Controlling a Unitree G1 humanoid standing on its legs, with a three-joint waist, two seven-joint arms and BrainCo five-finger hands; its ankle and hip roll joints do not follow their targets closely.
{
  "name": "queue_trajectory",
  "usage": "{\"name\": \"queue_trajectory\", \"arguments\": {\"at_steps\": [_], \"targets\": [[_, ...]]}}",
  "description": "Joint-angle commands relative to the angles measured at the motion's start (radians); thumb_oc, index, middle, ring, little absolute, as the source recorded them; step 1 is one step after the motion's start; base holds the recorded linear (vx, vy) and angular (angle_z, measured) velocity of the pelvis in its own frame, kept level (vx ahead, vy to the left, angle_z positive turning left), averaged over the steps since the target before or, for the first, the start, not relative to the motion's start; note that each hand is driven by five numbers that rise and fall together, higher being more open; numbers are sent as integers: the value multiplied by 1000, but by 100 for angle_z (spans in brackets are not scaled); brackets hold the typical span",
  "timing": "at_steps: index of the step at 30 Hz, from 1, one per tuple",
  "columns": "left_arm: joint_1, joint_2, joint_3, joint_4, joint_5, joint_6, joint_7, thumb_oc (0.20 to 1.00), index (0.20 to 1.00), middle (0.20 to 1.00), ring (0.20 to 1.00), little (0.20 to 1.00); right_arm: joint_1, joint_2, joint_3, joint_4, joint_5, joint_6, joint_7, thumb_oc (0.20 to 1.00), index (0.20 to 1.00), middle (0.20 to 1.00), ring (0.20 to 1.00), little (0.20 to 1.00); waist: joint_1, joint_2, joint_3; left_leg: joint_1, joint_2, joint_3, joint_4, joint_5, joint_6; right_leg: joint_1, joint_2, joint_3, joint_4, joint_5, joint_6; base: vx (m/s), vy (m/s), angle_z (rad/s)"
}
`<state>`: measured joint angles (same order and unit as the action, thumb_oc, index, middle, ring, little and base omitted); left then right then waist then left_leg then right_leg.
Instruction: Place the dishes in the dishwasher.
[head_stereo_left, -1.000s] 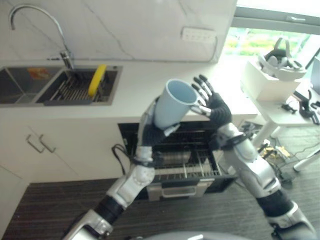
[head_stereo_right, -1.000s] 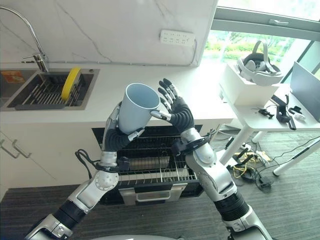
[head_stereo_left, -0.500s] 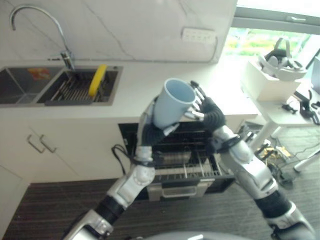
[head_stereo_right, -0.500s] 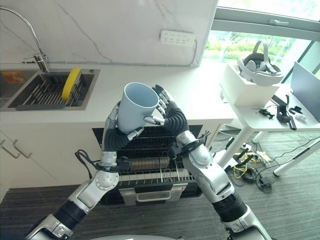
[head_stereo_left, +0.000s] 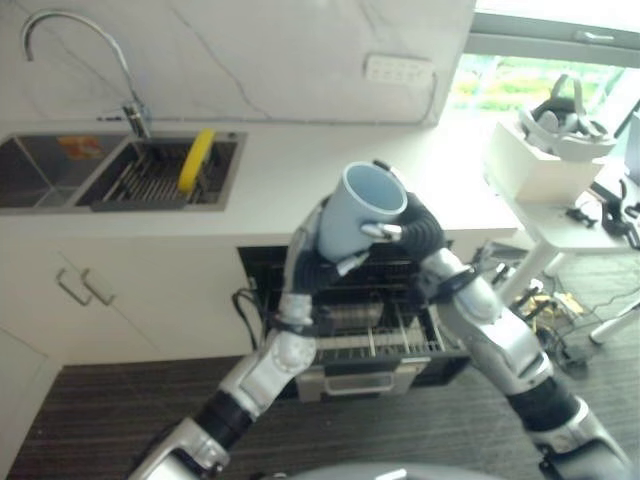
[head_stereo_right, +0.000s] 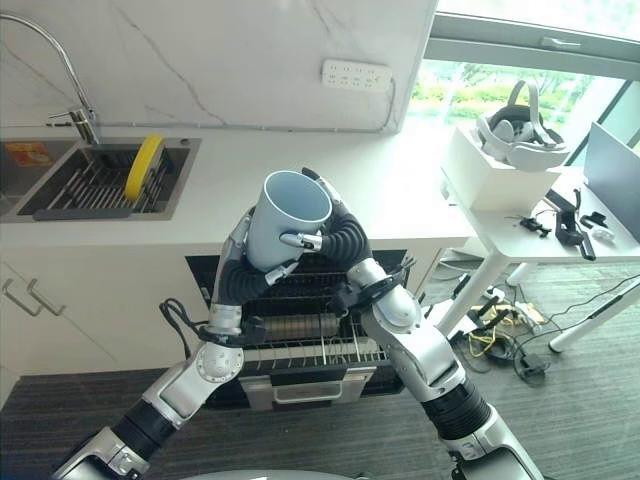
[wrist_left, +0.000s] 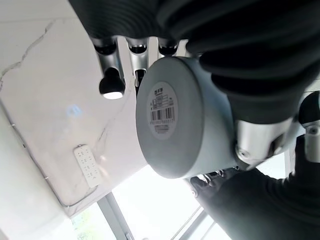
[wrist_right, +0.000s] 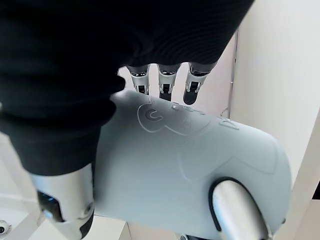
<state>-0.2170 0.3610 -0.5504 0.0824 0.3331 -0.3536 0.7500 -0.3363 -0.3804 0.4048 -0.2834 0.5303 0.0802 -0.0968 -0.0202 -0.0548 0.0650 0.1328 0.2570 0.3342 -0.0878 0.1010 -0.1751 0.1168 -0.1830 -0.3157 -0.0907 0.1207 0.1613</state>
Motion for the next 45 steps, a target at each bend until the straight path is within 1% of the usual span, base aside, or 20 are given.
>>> {"name": "queue_trajectory", "arguments": {"at_steps": [1,3,11,12,13,14,18,24,28,31,34,37,38,39,40,41,42,45], "targets": [[-166,10,-74,-2,27,-52,-25,200,200,200,200,200,-150,42,6,-55,2,-34,9,1000,1000,1000,1000,1000,15,-11,19,30,42,-42,1,-96,-10,1,-121,-14,33,-45,101,-20,2,10],[-173,7,-96,-8,31,-54,-35,200,200,200,200,200,-168,49,17,-48,-1,-36,-5,1000,1000,1000,1000,1000,18,-11,20,28,41,-45,1,-96,-10,3,-122,-18,34,-46,101,-18,6,12],[-181,13,-107,-19,44,-60,-43,200,200,200,200,200,-184,50,20,-51,-5,-30,5,1000,1000,1000,1000,1000,23,-10,21,25,42,-48,1,-95,-11,3,-121,-21,34,-47,101,-3,0,1],[-184,13,-112,-17,46,-61,-41,200,200,200,200,200,-189,52,26,-47,-11,-27,9,492,492,492,492,492,24,-10,21,25,43,-48,1,-94,-10,4,-121,-21,34,-48,101,0,0,0],[-185,13,-112,-16,48,-62,-40,200,200,200,200,200,-191,53,26,-47,-13,-27,11,291,291,291,291,291,24,-10,21,25,43,-48,1,-94,-10,5,-121,-22,34,-48,101,0,0,0],[-186,12,-111,-16,48,-63,-43,200,200,200,200,200,-191,53,26,-48,-14,-26,13,200,200,200,200,200,24,-10,20,25,43,-48,1,-94,-10,5,-122,-23,33,-48,101,0,0,0],[-187,15,-110,-19,48,-69,-51,200,200,200,200,200,-196,47,27,-48,-31,-35,37,200,200,200,200,200,25,-9,18,26,43,-48,1,-94,-11,7,-122,-24,33,-48,101,0,0,0],[-187,10,-113,-9,51,-69,-49,200,200,200,200,200,-206,41,29,-47,-53,-42,45,200,200,200,200,200,24,-8,16,27,39,-49,1,-96,-10,9,-122,-19,32,-50,101,0,0,0],[-189,7,-113,-8,51,-72,-55,200,200,200,200,200,-209,41,27,-54,-66,-41,43,200,200,200,200,200,24,-7,16,27,39,-51,1,-96,-10,9,-123,-18,32,-49,101,0,0,0],[-190,4,-115,0,45,-73,-55,200,200,200,200,200,-208,43,25,-50,-74,-58,34,200,200,200,200,200,22,-6,16,28,39,-48,1,-97,-10,10,-123,-19,31,-49,101,0,0,0],[-186,2,-117,-4,8,-55,-75,200,200,200,200,200,-209,42,23,-49,-105,-69,29,200,200,200,200,200,22,-4,16,27,38,-51,1,-97,-9,9,-123,-16,32,-50,101,0,0,0],[-171,-8,-117,6,-51,-36,-138,200,200,200,200,200,-203,40,13,-53,-125,-76,16,200,200,200,200,200,22,-3,17,28,36,-50,1,-98,-7,10,-123,-14,32,-51,101,0,0,0],[-169,-10,-121,7,-77,-18,-166,200,200,200,200,200,-201,39,12,-53,-128,-77,11,200,200,200,200,200,21,-3,18,28,36,-48,1,-97,-7,9,-123,-14,32,-52,101,0,0,0],[-166,-14,-123,11,-97,-10,-181,332,332,332,332,332,-201,40,9,-54,-132,-76,9,200,200,200,200,200,20,-2,19,28,36,-48,1,-97,-7,9,-123,-13,32,-52,101,0,0,0],[-163,-17,-127,13,-114,-7,-201,956,956,956,956,956,-199,38,5,-56,-138,-75,10,200,200,200,200,200,19,-1,20,27,35,-47,1,-97,-6,8,-123,-13,32,-52,101,0,0,0],[-161,-19,-130,14,-126,-7,-207,1000,1000,1000,1000,1000,-197,38,5,-54,-142,-77,10,200,200,200,200,200,19,-1,21,27,35,-47,1,-97,-6,8,-123,-13,32,-52,101,0,0,0],[-161,-22,-131,12,-134,-5,-210,1000,1000,1000,1000,1000,-196,39,5,-53,-148,-79,9,200,200,200,200,200,19,0,21,26,35,-47,1,-97,-5,8,-122,-12,32,-52,101,0,0,0],[-152,-28,-131,9,-176,-30,-223,1000,1000,1000,1000,1000,-192,40,5,-45,-162,-79,1,200,200,200,200,200,18,2,24,24,34,-46,1,-95,-5,6,-123,-11,33,-51,101,0,0,0]]}}
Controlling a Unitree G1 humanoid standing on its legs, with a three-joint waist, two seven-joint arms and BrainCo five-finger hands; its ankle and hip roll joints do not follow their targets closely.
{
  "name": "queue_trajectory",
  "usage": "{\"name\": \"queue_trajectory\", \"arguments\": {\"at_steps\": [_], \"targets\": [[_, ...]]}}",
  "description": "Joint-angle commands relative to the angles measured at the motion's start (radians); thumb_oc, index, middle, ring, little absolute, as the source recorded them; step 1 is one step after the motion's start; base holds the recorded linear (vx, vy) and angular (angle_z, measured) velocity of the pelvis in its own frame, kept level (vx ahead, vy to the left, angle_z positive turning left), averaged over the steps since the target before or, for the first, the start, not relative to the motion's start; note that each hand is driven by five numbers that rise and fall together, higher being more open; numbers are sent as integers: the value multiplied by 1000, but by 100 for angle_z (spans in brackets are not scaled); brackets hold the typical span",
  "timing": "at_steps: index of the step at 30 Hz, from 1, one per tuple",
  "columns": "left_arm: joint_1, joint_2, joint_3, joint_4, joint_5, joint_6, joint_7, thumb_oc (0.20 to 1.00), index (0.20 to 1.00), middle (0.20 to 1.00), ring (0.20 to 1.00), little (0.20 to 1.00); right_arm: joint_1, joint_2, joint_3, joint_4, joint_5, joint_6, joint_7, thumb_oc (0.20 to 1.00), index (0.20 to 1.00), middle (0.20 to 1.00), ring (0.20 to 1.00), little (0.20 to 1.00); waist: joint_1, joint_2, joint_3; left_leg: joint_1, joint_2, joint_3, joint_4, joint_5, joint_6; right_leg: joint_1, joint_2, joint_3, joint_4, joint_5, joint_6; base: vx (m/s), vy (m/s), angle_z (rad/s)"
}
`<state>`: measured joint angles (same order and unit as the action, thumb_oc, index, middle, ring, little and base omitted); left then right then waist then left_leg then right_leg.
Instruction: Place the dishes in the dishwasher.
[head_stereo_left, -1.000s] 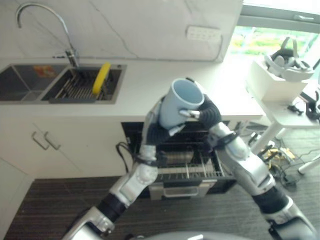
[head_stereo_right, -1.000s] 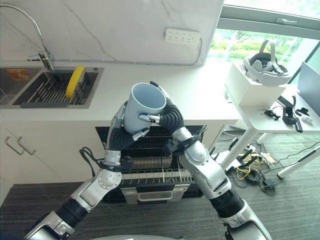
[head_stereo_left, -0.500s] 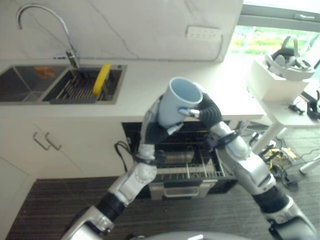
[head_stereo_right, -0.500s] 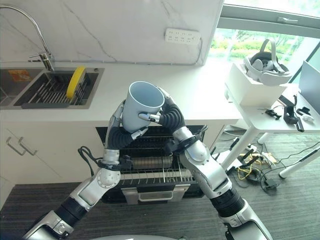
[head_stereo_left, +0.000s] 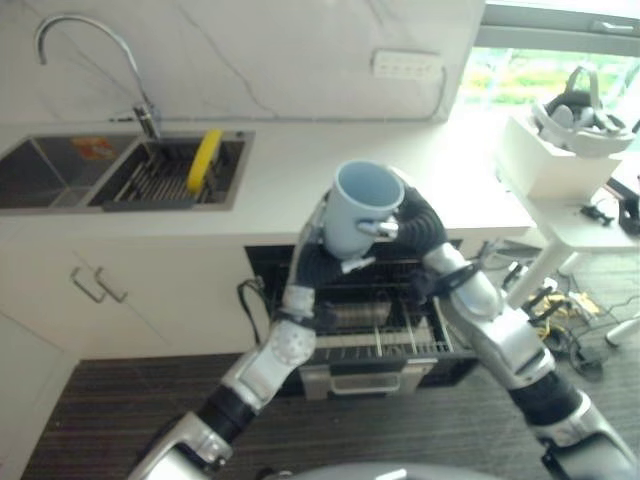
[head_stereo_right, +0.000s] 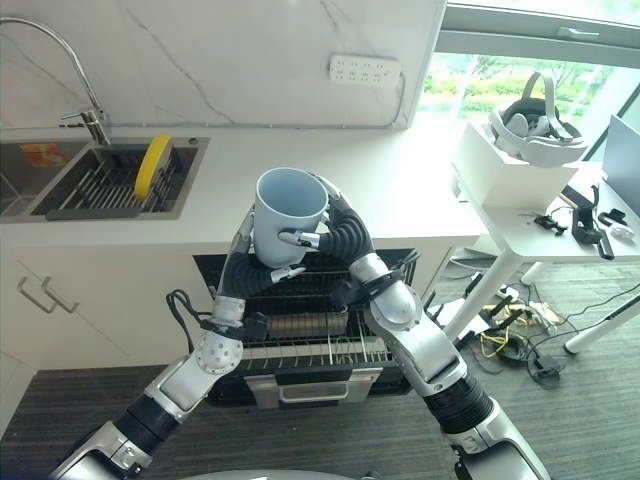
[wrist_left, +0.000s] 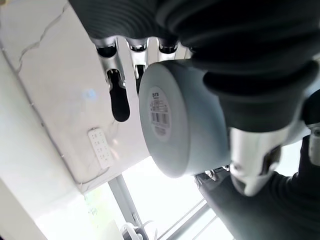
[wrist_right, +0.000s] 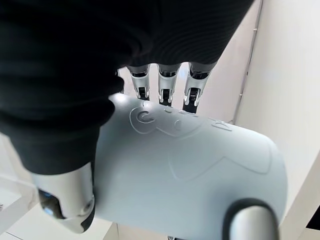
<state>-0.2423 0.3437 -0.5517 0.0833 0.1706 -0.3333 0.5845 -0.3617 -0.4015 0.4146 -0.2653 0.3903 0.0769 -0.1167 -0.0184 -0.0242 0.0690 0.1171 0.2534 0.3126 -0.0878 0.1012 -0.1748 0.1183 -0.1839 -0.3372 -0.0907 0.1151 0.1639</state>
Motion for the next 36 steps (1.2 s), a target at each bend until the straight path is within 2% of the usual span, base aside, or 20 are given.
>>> {"name": "queue_trajectory", "arguments": {"at_steps": [1,5,8,13,16,26,32,34,36], "targets": [[-120,-18,-124,9,-43,-67,-63,1000,1000,1000,1000,1000,-159,60,-6,-58,-28,-79,21,200,200,200,200,200,16,-29,22,40,38,-24,1,-95,-5,4,-123,11,33,-46,98,0,0,0],[-107,-27,-103,16,-80,-118,-26,1000,1000,1000,1000,1000,-142,55,-14,-52,-34,-84,16,200,200,200,200,200,15,-33,26,39,41,-21,1,-93,-6,4,-123,13,33,-46,98,0,0,0],[-87,-35,-82,23,-122,-94,-27,1000,1000,1000,1000,1000,-121,50,-23,-45,-46,-91,5,200,200,200,200,200,16,-36,26,39,42,-22,1,-90,-7,4,-123,12,34,-45,98,0,0,0],[-21,-23,-28,25,-203,-8,-52,1000,1000,1000,1000,1000,-71,24,-65,-31,-65,-91,-23,200,200,200,200,200,23,-36,35,38,43,-27,1,-85,-6,7,-123,6,36,-44,98,0,0,0],[21,-15,33,18,-263,-2,-46,1000,1000,1000,1000,1000,-24,8,-100,-15,-81,-118,-53,200,200,200,200,200,27,-33,42,33,44,-32,1,-81,-6,6,-123,3,34,-42,98,0,0,0],[123,23,189,-51,-375,14,-60,1000,1000,1000,1000,1000,108,-35,-201,-8,-90,-141,-65,200,200,200,200,200,26,-25,54,30,46,-32,1,-72,-9,4,-127,-5,30,-35,97,9,27,1],[181,40,264,-66,-431,42,-112,1000,1000,1000,1000,1000,200,-38,-236,21,-108,-135,-83,200,200,200,200,200,17,-20,77,20,49,-31,1,-63,-9,-20,-128,4,43,-32,96,26,-9,0],[186,48,275,-70,-454,55,-156,1000,1000,1000,1000,1000,215,-35,-236,32,-114,-133,-89,200,200,200,200,200,10,-16,93,9,52,-32,1,-58,-9,-40,-126,15,52,-30,95,-35,-11,0],[164,61,263,-61,-480,93,-241,1000,1000,1000,1000,1000,203,-43,-230,68,-124,-140,-99,200,200,200,200,200,-1,-4,133,-28,52,-37,1,-47,-8,-92,-125,37,63,-22,91,-196,19,-3]]}}
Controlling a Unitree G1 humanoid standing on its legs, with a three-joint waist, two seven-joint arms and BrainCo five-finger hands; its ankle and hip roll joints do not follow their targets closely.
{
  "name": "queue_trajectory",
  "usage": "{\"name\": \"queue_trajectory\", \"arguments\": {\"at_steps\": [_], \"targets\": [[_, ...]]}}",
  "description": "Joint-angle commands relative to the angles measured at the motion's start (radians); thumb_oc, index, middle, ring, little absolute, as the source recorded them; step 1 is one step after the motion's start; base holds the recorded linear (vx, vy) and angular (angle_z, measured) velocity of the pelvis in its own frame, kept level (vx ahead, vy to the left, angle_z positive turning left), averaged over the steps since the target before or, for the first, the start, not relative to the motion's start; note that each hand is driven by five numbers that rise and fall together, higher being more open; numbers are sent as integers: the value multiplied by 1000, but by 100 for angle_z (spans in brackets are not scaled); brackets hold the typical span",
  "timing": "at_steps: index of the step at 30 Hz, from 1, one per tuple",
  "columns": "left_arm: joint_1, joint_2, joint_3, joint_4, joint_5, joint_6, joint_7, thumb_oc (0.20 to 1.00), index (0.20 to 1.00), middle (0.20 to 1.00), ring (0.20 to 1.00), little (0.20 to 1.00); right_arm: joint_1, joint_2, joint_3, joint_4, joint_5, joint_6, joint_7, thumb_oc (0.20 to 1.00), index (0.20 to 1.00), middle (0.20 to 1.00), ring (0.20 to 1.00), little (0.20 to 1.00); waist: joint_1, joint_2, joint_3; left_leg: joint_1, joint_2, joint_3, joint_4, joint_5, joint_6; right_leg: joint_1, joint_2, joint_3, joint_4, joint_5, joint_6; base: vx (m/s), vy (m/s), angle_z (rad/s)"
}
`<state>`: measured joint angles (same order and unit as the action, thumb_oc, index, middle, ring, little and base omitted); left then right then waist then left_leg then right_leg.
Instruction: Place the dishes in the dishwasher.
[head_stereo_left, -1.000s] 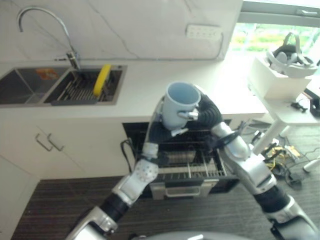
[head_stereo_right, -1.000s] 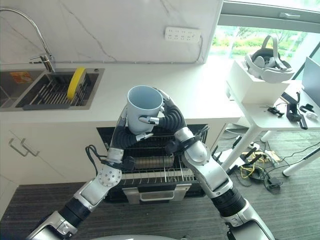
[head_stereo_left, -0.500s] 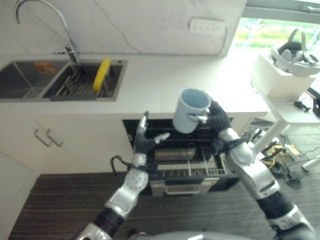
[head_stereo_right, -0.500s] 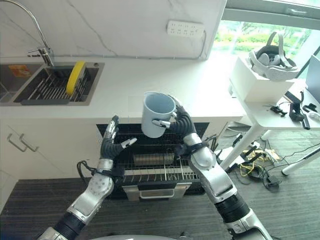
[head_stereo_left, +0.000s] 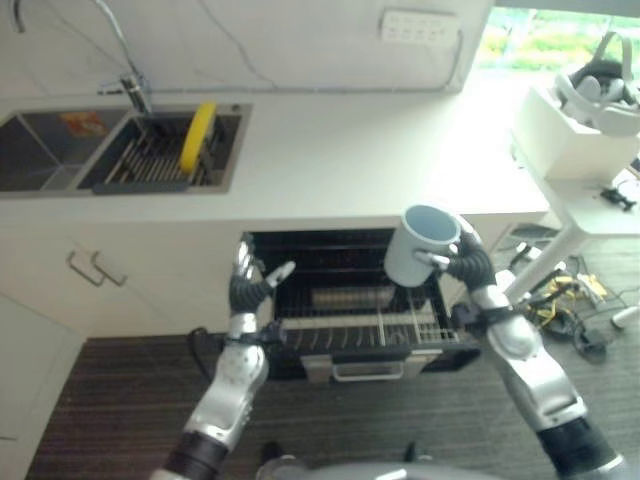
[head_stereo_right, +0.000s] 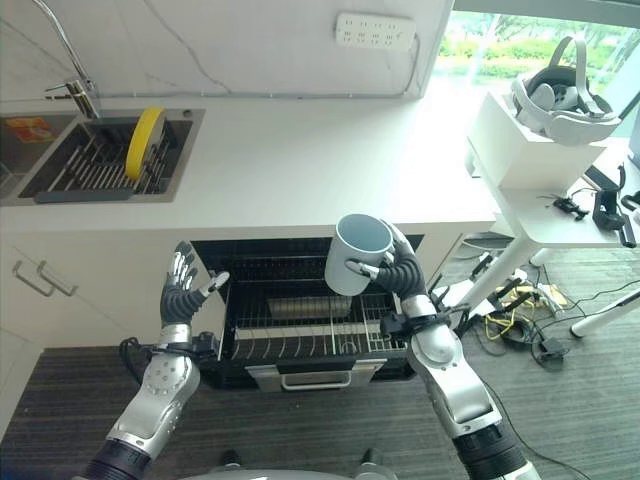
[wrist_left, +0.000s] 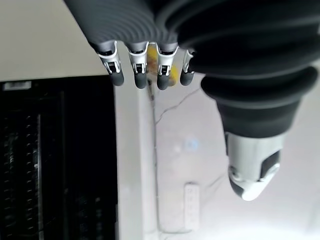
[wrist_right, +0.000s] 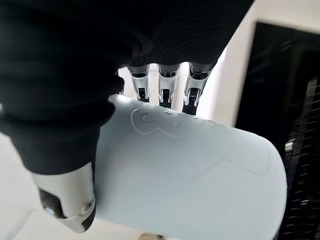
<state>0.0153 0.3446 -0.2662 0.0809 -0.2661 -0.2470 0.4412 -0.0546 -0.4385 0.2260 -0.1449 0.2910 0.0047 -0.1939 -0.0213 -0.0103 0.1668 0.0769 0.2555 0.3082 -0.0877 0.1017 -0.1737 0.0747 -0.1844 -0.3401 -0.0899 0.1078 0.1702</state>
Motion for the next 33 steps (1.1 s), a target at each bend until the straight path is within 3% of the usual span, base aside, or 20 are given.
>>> {"name": "queue_trajectory", "arguments": {"at_steps": [1,4,5,7,8,11,15,19,21,23,25,26,28,30,31,33], "targets": [[-119,75,-34,-56,-67,26,-137,1000,1000,1000,1000,1000,-124,-18,-45,-37,-27,-75,-18,200,200,200,200,200,-7,-9,64,-18,44,-38,0,-43,-6,-84,-122,57,60,-5,83,-205,46,-3],[-149,96,-49,-52,-142,80,-218,1000,1000,1000,1000,1000,-152,-37,-52,-17,-33,-74,-14,200,200,200,200,200,-20,7,104,-56,33,-46,0,-39,0,-124,-121,79,52,7,81,-199,108,-6],[-176,106,-65,-47,-261,120,-289,1000,1000,1000,1000,1000,-187,-59,-55,11,-39,-80,-12,200,200,200,200,200,-33,21,139,-87,24,-47,0,-36,1,-154,-125,88,37,22,82,-184,122,-5],[-186,104,-76,-41,-285,142,-337,1000,1000,1000,1000,1000,-195,-66,-56,29,-44,-84,-8,200,200,200,200,200,-40,26,150,-95,20,-42,0,-36,3,-163,-128,87,34,27,84,-98,98,-6],[-180,107,-85,-44,-289,189,-390,1000,1000,1000,1000,1000,-186,-76,-58,38,-47,-84,-2,200,200,200,200,200,-45,31,151,-93,21,-32,0,-33,2,-165,-134,84,35,29,88,4,69,-8],[-177,119,-91,-48,-218,264,-441,1000,1000,1000,1000,1000,-162,-89,-70,48,-47,-89,11,200,200,200,200,200,-52,41,145,-87,26,-18,0,-27,0,-163,-140,80,43,27,91,23,64,-15],[-187,167,-107,27,7,500,-539,1000,1000,1000,1000,1000,-152,-124,-102,47,-42,-61,73,200,200,200,200,200,-69,66,122,-62,20,2,0,-29,-1,-157,-153,84,63,13,92,79,133,-3],[-196,151,-149,166,121,595,-587,1000,1000,1000,1000,1000,-157,-138,-97,39,-30,-28,102,200,200,200,200,200,-84,75,108,-51,15,11,0,-31,-3,-152,-155,94,66,5,92,72,70,-3],[-187,100,-148,262,-4,631,-600,1000,1000,1000,1000,1000,-157,-131,-86,39,-27,-18,111,200,200,200,200,200,-91,72,102,-46,15,17,0,-32,-4,-151,-154,97,65,3,92,58,19,-5],[-165,15,-115,350,-259,656,-592,1000,1000,1000,1000,1000,-155,-111,-74,47,-35,-20,113,200,200,200,200,200,-94,66,100,-37,18,23,0,-34,-5,-144,-154,95,66,2,92,64,-18,-9],[-141,-54,-86,452,-362,587,-573,1000,1000,1000,1000,1000,-151,-94,-64,56,-44,-24,119,200,200,200,200,200,-98,58,94,-34,21,30,0,-34,-10,-142,-154,94,66,1,91,65,-15,-6],[-140,-73,-71,492,-440,586,-585,1000,1000,1000,1000,1000,-156,-95,-61,56,-40,-17,126,200,200,200,200,200,-103,55,95,-29,21,33,0,-34,-12,-139,-152,96,66,0,90,61,17,-2],[-146,-97,-51,568,-453,594,-645,1000,1000,1000,1000,1000,-163,-99,-62,52,-32,0,143,200,200,200,200,200,-111,52,90,-27,23,40,0,-33,-14,-142,-151,100,68,-1,89,64,30,-3],[-148,-117,-44,599,-567,679,-711,1000,1000,1000,1000,1000,-169,-103,-63,49,-28,14,152,200,200,200,200,200,-115,52,89,-23,23,44,0,-33,-14,-141,-152,102,69,-2,89,57,16,-4],[-135,-149,-32,631,-704,767,-762,1000,1000,1000,1000,1000,-173,-101,-63,60,-24,15,155,200,200,200,200,200,-116,52,89,-20,24,47,0,-36,-14,-137,-153,98,68,-3,89,50,-1,-3],[-116,-169,-31,655,-778,846,-821,1000,1000,1000,1000,1000,-170,-100,-65,71,-24,11,162,200,200,200,200,200,-119,52,89,-14,23,51,0,-39,-16,-132,-153,97,68,-5,89,65,4,-1]]}}
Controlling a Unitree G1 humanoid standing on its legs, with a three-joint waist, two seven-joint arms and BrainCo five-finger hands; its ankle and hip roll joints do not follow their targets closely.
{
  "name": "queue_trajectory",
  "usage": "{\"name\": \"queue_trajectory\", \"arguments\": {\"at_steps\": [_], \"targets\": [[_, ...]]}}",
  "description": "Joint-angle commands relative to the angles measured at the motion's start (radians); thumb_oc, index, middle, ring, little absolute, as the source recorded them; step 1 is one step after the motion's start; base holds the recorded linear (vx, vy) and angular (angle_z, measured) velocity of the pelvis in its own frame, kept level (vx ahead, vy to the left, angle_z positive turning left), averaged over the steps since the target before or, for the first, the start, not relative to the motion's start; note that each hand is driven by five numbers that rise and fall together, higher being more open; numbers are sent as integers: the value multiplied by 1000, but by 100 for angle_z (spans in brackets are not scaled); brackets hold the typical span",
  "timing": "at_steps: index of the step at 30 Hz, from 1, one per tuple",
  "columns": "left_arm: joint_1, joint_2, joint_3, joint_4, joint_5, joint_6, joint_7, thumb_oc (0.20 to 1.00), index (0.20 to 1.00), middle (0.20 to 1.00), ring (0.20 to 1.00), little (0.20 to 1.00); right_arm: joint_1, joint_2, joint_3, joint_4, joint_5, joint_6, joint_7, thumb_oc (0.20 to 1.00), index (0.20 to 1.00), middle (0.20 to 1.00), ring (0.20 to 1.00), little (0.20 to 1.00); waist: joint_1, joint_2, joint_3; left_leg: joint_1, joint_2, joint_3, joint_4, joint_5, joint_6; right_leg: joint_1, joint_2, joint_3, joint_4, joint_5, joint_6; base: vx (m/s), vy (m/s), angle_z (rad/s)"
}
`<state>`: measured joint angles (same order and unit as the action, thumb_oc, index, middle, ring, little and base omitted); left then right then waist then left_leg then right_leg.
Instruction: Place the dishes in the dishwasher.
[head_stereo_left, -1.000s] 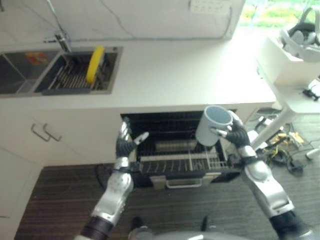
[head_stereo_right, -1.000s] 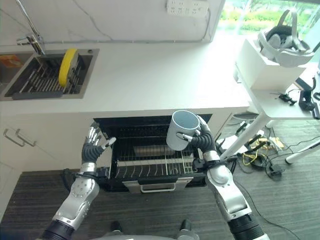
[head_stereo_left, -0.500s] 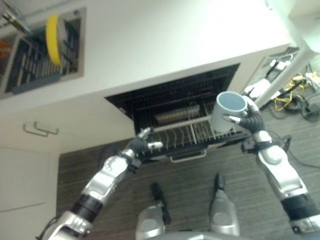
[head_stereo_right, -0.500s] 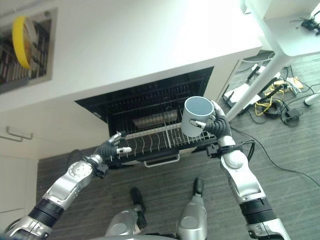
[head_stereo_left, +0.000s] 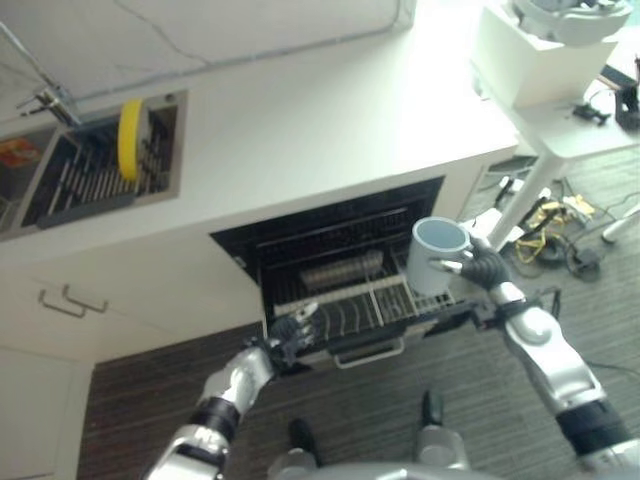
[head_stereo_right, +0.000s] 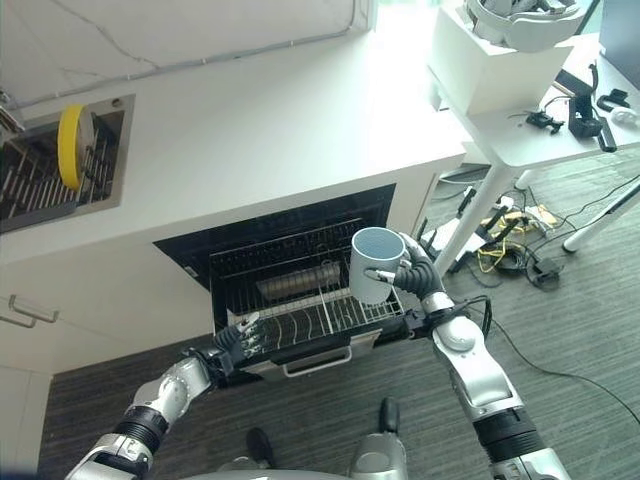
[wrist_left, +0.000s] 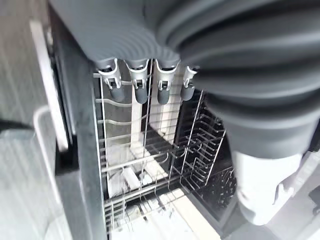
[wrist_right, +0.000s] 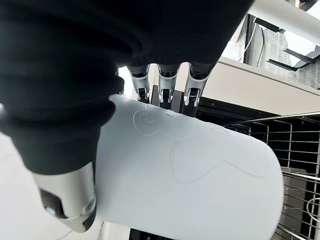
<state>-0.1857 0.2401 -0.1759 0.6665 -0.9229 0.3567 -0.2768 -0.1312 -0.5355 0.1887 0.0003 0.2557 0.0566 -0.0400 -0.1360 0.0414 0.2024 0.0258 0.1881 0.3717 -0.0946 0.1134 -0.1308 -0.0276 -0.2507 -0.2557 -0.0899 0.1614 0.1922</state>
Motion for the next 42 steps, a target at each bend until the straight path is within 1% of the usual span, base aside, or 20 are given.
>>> {"name": "queue_trajectory", "arguments": {"at_steps": [1,3,6,9,10,15,17,18,20,24,25,27,28,30,31,33,35,36,38,42], "targets": [[99,-74,-115,82,-173,307,-131,1000,1000,1000,1000,1000,-95,-4,-27,-72,14,-38,10,200,200,200,200,200,-4,1,53,37,90,-12,7,-51,-59,-31,-86,15,68,-59,66,46,14,-3],[126,-89,-103,90,-232,392,-173,1000,1000,1000,1000,1000,-102,-6,-28,-66,19,-35,13,200,200,200,200,200,-4,1,54,31,89,-10,7,-49,-60,-38,-87,19,67,-57,65,23,20,-6],[180,-108,-96,79,-342,507,-181,1000,1000,1000,1000,1000,-112,-10,-34,-67,18,-23,8,200,200,200,200,200,-1,4,67,24,86,-9,7,-51,-60,-45,-88,21,65,-57,62,-2,33,-12],[236,-101,-104,47,-431,558,-144,1000,1000,1000,1000,1000,-119,-12,-42,-65,14,-9,2,200,200,200,200,200,8,9,79,21,81,-15,7,-58,-59,-43,-90,20,62,-59,61,1,22,-1],[243,-95,-107,40,-449,557,-131,1000,1000,1000,1000,1000,-121,-13,-42,-65,13,-6,1,200,200,200,200,200,11,9,78,15,81,-16,7,-54,-58,-49,-91,21,63,-56,61,0,0,0],[266,-80,-113,19,-473,502,-95,1000,1000,1000,1000,1000,-132,-18,-42,-49,-13,3,5,200,200,200,200,200,26,10,79,11,81,-22,7,-52,-59,-45,-95,9,62,-56,62,0,0,0],[270,-70,-107,6,-427,433,-89,1000,1000,1000,1000,1000,-148,-27,-40,-33,-31,17,9,200,200,200,200,200,39,9,80,8,81,-29,7,-51,-59,-42,-98,0,62,-55,64,0,0,0],[263,-60,-105,-7,-404,369,-72,1000,1000,1000,1000,1000,-174,-38,-32,-5,-52,26,9,200,200,200,200,200,51,8,83,4,81,-38,7,-49,-58,-41,-100,-7,62,-53,64,19,-27,6],[250,-50,-98,-19,-381,320,-57,1000,1000,1000,1000,1000,-210,-44,-22,32,-67,37,8,200,200,200,200,200,65,6,86,0,80,-48,7,-48,-58,-40,-102,-15,62,-51,65,14,-34,18],[218,-20,-85,-92,-373,263,-69,1000,1000,1000,1000,1000,-308,-64,10,124,-70,84,-7,200,200,200,200,200,92,4,101,-11,79,-72,7,-40,-60,-39,-102,-27,64,-48,63,6,-38,10],[212,-16,-85,-108,-378,256,-69,1000,1000,1000,1000,1000,-317,-66,12,136,-71,86,-6,200,200,200,200,200,94,4,103,-13,79,-74,7,-39,-59,-39,-102,-28,64,-47,63,-10,-30,8],[192,6,-88,-206,-392,217,-86,1000,1000,1000,1000,1000,-356,-83,24,187,-69,100,-5,200,200,200,200,200,106,4,117,-12,79,-86,9,-39,-60,-35,-101,-35,66,-47,63,-12,-41,11],[187,14,-92,-247,-403,209,-89,1000,1000,1000,1000,1000,-365,-87,26,198,-70,103,-8,200,200,200,200,200,110,3,117,-17,78,-89,8,-35,-59,-40,-101,-36,67,-44,63,-16,-44,7],[169,42,-111,-376,-425,155,-101,1000,1000,1000,1000,1000,-403,-107,39,247,-63,105,-12,200,200,200,200,200,122,6,127,-24,76,-99,10,-34,-57,-43,-101,-39,69,-41,62,-28,-31,6],[157,60,-124,-441,-429,117,-113,1000,1000,1000,1000,1000,-427,-119,48,278,-63,106,-16,200,200,200,200,200,130,9,134,-28,74,-105,11,-34,-56,-45,-102,-42,69,-40,61,-39,-25,7],[138,84,-132,-517,-416,66,-120,1000,1000,1000,1000,1000,-455,-134,60,319,-58,104,-20,200,200,200,200,200,138,11,142,-34,73,-111,13,-34,-54,-48,-103,-44,70,-39,60,-42,-24,6],[113,105,-133,-587,-400,-2,-96,1000,1000,1000,1000,1000,-477,-144,68,360,-59,108,-15,200,200,200,200,200,144,13,150,-40,69,-119,13,-34,-51,-53,-102,-44,71,-37,57,-41,-23,3],[105,113,-130,-608,-399,-25,-87,1000,1000,1000,1000,1000,-482,-149,71,373,-56,113,-13,200,200,200,200,200,146,13,153,-42,67,-122,13,-35,-49,-55,-101,-44,71,-37,57,-42,-23,2],[83,124,-117,-669,-391,-33,-60,1000,1000,1000,1000,1000,-484,-154,75,410,-47,113,-14,200,200,200,200,200,153,13,162,-49,64,-128,13,-35,-45,-60,-102,-47,73,-37,55,-59,-40,6],[54,132,-119,-725,-391,-32,-45,1000,1000,1000,1000,1000,-494,-150,80,480,-17,110,-25,200,200,200,200,200,161,14,176,-58,60,-135,12,-37,-42,-68,-102,-50,72,-33,55,-63,-48,10]]}}
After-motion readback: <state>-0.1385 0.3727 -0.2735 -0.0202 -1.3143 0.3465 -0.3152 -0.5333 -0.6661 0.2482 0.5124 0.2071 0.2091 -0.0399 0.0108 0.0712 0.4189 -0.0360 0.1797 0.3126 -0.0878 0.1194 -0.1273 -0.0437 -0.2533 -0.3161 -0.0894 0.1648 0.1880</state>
